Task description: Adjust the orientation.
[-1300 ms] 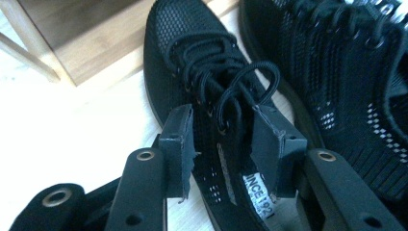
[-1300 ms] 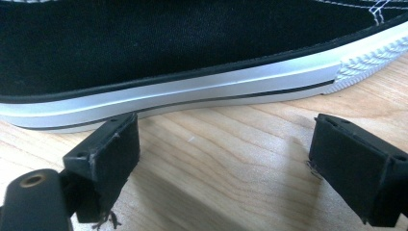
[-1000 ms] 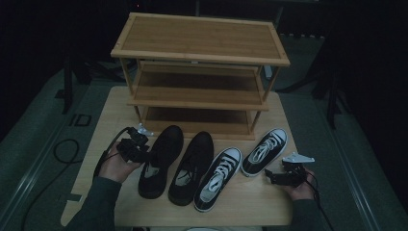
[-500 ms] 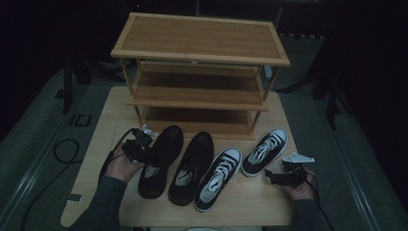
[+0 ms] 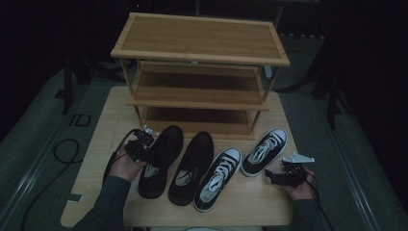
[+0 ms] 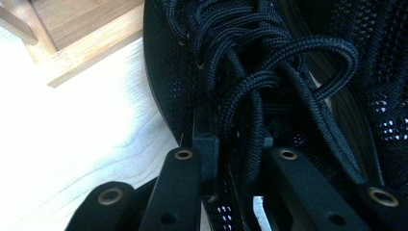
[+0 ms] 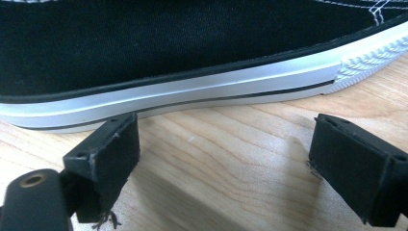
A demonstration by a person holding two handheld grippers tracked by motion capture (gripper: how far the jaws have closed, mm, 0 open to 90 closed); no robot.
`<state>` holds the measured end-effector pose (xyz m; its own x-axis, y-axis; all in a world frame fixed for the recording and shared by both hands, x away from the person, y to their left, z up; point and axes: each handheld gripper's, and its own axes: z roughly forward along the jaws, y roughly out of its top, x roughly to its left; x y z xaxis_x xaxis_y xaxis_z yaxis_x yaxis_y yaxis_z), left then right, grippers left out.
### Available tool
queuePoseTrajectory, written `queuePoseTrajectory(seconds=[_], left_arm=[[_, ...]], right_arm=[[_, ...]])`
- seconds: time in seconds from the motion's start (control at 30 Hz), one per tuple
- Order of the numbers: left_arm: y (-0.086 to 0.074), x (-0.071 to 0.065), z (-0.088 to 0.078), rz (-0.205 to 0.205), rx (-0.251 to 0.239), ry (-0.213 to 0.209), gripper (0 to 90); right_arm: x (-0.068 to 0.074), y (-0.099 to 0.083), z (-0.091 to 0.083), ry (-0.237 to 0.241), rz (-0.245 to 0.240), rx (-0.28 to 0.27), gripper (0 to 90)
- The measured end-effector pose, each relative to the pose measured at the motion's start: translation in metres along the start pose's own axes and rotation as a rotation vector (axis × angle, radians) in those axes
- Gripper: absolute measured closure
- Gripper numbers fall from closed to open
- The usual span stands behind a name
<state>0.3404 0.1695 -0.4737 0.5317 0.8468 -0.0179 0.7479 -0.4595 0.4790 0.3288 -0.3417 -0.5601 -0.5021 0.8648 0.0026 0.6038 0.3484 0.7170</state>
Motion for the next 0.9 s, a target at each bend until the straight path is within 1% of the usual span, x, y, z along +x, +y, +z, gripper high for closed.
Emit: queuePoseTrajectory(seconds=[0.07,0.1,0.17,0.23,0.3,0.37,0.47,0.6,0.7,0.77,0.9], left_arm=[[-0.001,0.002,-0.002,-0.014,-0.009,-0.007,84.5],[-0.002,0.003,-0.002,-0.029,-0.017,-0.015,84.7],[-0.002,0.004,-0.002,-0.034,-0.02,-0.021,84.9],[-0.003,0.006,-0.002,-0.055,-0.028,-0.035,85.4],[-0.003,0.007,-0.002,-0.064,-0.043,-0.032,85.6],[-0.003,0.007,-0.002,-0.069,-0.047,-0.031,85.9],[-0.004,0.009,-0.002,-0.088,-0.061,-0.039,86.2],[-0.003,0.01,-0.003,-0.097,-0.065,-0.032,86.3],[-0.001,0.012,-0.005,-0.111,-0.079,-0.024,86.3],[-0.001,0.013,-0.006,-0.111,-0.08,-0.027,86.4],[0.003,0.016,-0.009,-0.123,-0.099,-0.023,86.4]], right_arm=[[0.0,0.0,0.0,0.0,0.0,0.0,10.3],[0.0,0.0,0.0,0.0,0.0,0.0,10.3],[0.0,0.0,0.0,0.0,0.0,0.0,10.3],[0.0,0.0,0.0,0.0,0.0,0.0,10.3],[0.0,0.0,0.0,0.0,0.0,0.0,10.3],[0.0,0.0,0.0,0.0,0.0,0.0,10.3],[0.0,0.0,0.0,0.0,0.0,0.0,10.3],[0.0,0.0,0.0,0.0,0.0,0.0,10.3],[0.0,0.0,0.0,0.0,0.0,0.0,10.3],[0.0,0.0,0.0,0.0,0.0,0.0,10.3],[0.0,0.0,0.0,0.0,0.0,0.0,10.3]])
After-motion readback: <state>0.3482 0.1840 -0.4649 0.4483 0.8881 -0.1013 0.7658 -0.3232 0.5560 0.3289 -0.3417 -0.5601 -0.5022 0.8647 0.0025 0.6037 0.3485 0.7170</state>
